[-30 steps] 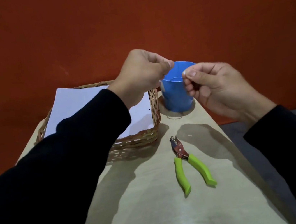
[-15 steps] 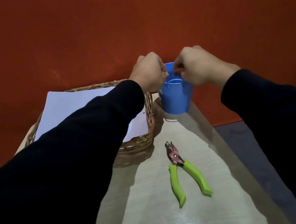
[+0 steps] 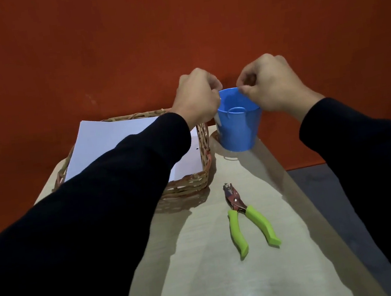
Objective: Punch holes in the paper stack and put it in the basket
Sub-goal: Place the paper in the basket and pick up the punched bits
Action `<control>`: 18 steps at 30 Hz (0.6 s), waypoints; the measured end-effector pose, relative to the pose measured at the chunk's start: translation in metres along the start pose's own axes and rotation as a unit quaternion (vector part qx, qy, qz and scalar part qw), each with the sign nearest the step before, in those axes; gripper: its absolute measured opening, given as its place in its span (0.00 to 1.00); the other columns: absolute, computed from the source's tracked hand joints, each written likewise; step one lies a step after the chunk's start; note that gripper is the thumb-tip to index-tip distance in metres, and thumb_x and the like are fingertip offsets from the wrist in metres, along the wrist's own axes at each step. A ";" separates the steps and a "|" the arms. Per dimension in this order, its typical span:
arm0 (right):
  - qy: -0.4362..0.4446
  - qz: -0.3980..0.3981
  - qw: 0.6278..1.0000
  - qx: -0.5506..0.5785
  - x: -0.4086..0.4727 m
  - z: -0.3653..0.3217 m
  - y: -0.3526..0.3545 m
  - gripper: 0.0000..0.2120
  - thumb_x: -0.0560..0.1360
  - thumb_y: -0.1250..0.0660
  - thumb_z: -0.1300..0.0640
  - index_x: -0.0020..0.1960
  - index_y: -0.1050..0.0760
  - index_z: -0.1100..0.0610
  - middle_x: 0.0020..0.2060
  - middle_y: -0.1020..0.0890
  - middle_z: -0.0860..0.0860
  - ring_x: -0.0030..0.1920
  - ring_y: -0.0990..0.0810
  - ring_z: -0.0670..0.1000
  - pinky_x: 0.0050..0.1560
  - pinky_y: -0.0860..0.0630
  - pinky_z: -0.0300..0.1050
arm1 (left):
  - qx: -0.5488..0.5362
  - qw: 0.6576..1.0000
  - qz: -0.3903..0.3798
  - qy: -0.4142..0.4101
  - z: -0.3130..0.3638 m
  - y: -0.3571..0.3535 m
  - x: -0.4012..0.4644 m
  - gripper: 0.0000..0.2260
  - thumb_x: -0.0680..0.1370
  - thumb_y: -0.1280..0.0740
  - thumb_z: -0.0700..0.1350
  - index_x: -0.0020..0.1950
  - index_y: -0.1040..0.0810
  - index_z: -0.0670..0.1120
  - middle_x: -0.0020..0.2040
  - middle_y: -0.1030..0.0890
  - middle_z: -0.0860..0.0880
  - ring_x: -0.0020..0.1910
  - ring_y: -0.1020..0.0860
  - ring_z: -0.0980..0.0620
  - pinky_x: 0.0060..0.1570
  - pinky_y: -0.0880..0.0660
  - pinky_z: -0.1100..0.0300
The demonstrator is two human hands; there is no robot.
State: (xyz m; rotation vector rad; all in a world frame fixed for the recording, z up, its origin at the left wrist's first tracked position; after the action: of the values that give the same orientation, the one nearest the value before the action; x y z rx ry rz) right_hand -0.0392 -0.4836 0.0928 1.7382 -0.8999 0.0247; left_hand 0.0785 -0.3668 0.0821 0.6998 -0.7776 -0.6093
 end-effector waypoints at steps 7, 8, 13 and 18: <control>0.205 0.144 0.962 0.111 -0.085 -0.094 0.010 0.07 0.76 0.30 0.57 0.50 0.14 0.57 0.38 0.17 0.50 0.38 0.22 0.48 0.42 0.27 0.39 | -0.038 0.991 0.115 -0.063 -0.002 0.088 -0.093 0.06 0.77 0.28 0.48 0.43 0.13 0.49 0.32 0.18 0.57 0.32 0.22 0.61 0.36 0.30 0.70; 0.225 0.139 0.956 0.128 -0.101 -0.107 0.003 0.06 0.76 0.29 0.57 0.50 0.15 0.57 0.37 0.18 0.48 0.37 0.24 0.46 0.42 0.29 0.35 | -0.039 0.989 0.119 -0.073 -0.007 0.098 -0.112 0.06 0.77 0.28 0.48 0.44 0.13 0.48 0.33 0.18 0.57 0.32 0.21 0.59 0.37 0.30 0.67; 0.299 -0.021 0.932 0.203 -0.177 -0.165 -0.046 0.04 0.76 0.25 0.57 0.48 0.14 0.57 0.36 0.18 0.48 0.34 0.23 0.46 0.39 0.29 0.33 | -0.015 0.997 0.071 -0.032 -0.073 0.133 -0.218 0.04 0.77 0.27 0.45 0.45 0.13 0.49 0.38 0.15 0.56 0.36 0.18 0.59 0.39 0.24 0.65; 0.363 -0.272 0.874 0.171 -0.238 -0.191 -0.097 0.06 0.76 0.25 0.50 0.48 0.12 0.52 0.39 0.16 0.46 0.37 0.22 0.43 0.38 0.27 0.37 | 0.025 0.998 0.010 0.055 -0.143 0.154 -0.297 0.03 0.77 0.26 0.45 0.49 0.12 0.51 0.43 0.13 0.57 0.41 0.17 0.56 0.43 0.21 0.60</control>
State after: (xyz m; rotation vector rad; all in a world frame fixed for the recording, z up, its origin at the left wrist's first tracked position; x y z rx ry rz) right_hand -0.0743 -0.1857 -0.0197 2.0284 0.1728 0.4596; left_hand 0.0582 -0.0118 0.0011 0.7643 -0.6980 -0.5302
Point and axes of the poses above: each hand's wrist, its own x-axis towards the middle knuckle, its own y-axis out of the back of the hand, z = x × y, the point moved 5 cm from there along x, towards the middle knuckle
